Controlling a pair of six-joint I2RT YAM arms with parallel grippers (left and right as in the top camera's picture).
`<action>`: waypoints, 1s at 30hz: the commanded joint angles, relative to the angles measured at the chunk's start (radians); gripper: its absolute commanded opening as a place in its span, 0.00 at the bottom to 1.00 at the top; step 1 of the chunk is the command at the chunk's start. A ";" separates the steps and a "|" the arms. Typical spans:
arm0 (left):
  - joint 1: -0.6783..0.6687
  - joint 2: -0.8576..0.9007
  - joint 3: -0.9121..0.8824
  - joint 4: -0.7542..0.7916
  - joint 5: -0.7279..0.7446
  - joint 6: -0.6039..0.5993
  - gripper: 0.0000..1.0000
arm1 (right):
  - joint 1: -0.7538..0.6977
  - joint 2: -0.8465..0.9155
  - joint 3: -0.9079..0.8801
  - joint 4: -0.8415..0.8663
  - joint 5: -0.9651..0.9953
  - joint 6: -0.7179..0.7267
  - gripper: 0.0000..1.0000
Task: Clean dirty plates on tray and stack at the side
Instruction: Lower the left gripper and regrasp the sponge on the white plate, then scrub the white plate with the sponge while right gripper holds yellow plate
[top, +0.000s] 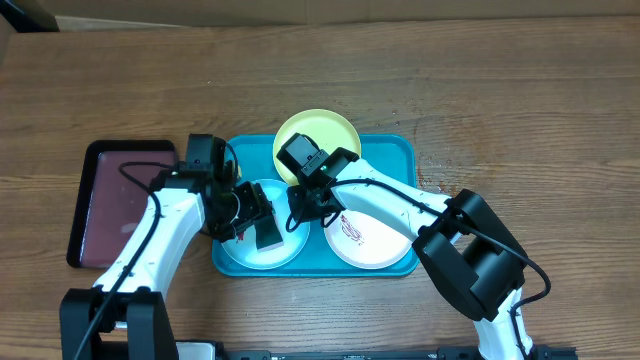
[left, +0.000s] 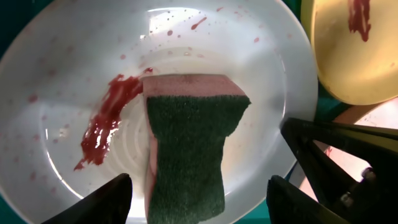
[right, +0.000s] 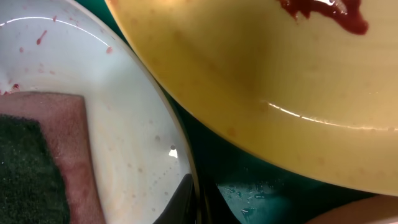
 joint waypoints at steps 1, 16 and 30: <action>-0.002 0.016 -0.023 0.020 0.019 0.051 0.69 | -0.010 -0.003 -0.005 0.004 0.000 0.002 0.04; -0.001 0.149 -0.022 0.080 0.010 0.116 0.45 | -0.010 -0.003 -0.005 0.004 -0.006 0.002 0.04; -0.001 0.148 0.090 -0.053 -0.071 0.154 0.57 | -0.010 -0.003 -0.005 0.004 -0.006 0.001 0.04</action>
